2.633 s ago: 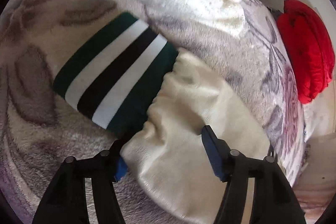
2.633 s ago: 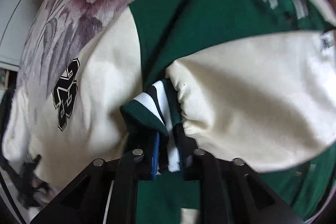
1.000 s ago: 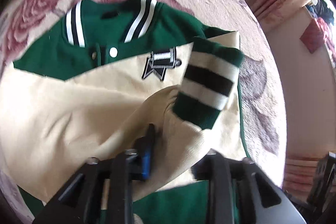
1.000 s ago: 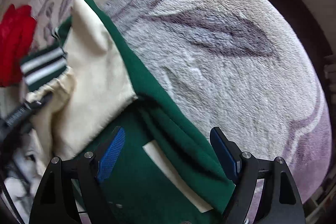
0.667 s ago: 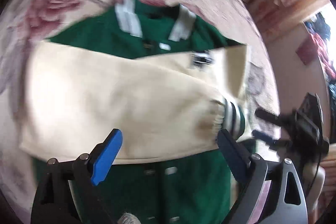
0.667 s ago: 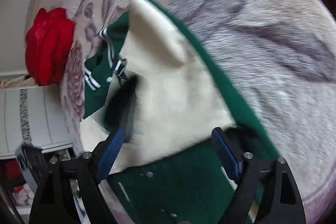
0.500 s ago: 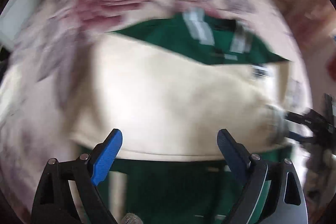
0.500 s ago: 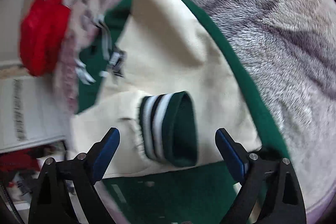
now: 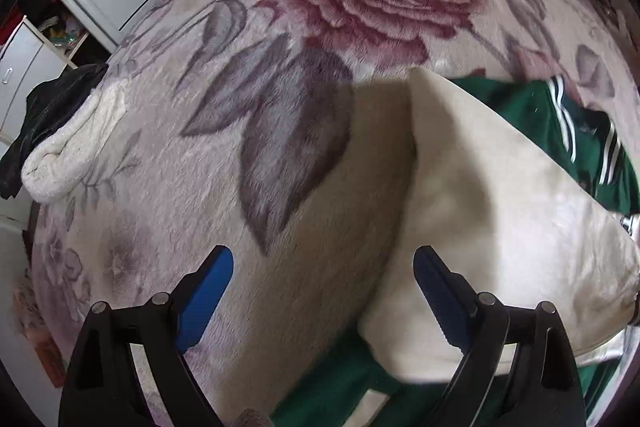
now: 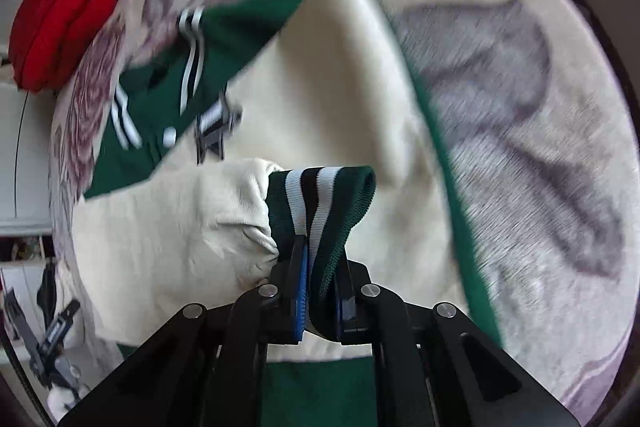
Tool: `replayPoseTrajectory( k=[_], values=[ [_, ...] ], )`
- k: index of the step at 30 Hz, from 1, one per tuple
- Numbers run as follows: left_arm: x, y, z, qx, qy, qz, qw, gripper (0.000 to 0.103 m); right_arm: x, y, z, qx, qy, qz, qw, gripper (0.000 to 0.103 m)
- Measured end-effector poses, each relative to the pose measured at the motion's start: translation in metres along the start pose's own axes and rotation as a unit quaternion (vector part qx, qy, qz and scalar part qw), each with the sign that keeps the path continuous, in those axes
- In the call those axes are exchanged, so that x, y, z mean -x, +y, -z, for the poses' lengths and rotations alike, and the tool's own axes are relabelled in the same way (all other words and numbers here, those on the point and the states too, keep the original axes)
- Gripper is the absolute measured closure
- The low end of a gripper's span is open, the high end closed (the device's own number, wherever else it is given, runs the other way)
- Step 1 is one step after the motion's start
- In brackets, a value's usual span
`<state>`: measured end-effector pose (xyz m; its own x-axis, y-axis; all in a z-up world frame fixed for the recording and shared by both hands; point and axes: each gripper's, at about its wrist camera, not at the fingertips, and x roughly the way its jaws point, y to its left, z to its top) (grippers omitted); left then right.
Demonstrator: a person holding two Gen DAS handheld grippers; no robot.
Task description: Fold large clothes
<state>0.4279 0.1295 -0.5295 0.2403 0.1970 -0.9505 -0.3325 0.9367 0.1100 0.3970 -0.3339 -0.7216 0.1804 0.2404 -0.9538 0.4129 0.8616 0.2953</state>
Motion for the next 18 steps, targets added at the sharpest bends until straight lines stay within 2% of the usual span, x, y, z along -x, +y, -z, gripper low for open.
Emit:
replayPoseTrajectory(
  k=[2, 6, 7, 9, 10, 11, 14, 16, 18],
  values=[
    [-0.008, -0.008, -0.01, -0.009, 0.001, 0.008, 0.9999, 0.011, 0.003, -0.002, -0.026, -0.009, -0.006, 0.015, 1.0, 0.093],
    [-0.045, -0.032, -0.015, -0.054, 0.029, -0.007, 0.9981, 0.011, -0.022, -0.016, -0.043, -0.001, 0.033, 0.033, 0.999, 0.092],
    [-0.055, -0.036, -0.014, -0.064, 0.038, -0.016, 0.9971, 0.011, -0.029, 0.005, -0.044, 0.003, 0.032, 0.043, 0.999, 0.089],
    [-0.075, -0.038, -0.012, -0.079, 0.055, -0.036, 0.9947, 0.01, -0.031, 0.003, -0.044, 0.014, 0.04, 0.048, 0.998, 0.084],
    [-0.08, -0.036, -0.012, -0.08, 0.058, -0.047, 0.994, 0.01, -0.034, 0.006, -0.046, 0.012, 0.049, 0.041, 0.998, 0.075],
    [-0.082, -0.031, -0.011, -0.078, 0.063, -0.054, 0.9935, 0.01, -0.032, 0.003, -0.044, 0.003, 0.059, 0.029, 0.998, 0.064],
    [-0.075, -0.015, -0.009, -0.063, 0.072, -0.07, 0.993, 0.01, -0.009, -0.006, -0.025, -0.015, 0.062, -0.005, 0.998, 0.062],
    [-0.058, -0.006, -0.001, -0.057, 0.061, -0.064, 0.9945, 0.01, 0.015, -0.022, -0.004, -0.012, 0.058, -0.012, 0.998, 0.06],
    [-0.034, -0.003, 0.012, -0.059, 0.05, -0.055, 0.9955, 0.01, 0.035, -0.037, 0.021, -0.016, 0.055, -0.011, 0.998, 0.053]
  ],
)
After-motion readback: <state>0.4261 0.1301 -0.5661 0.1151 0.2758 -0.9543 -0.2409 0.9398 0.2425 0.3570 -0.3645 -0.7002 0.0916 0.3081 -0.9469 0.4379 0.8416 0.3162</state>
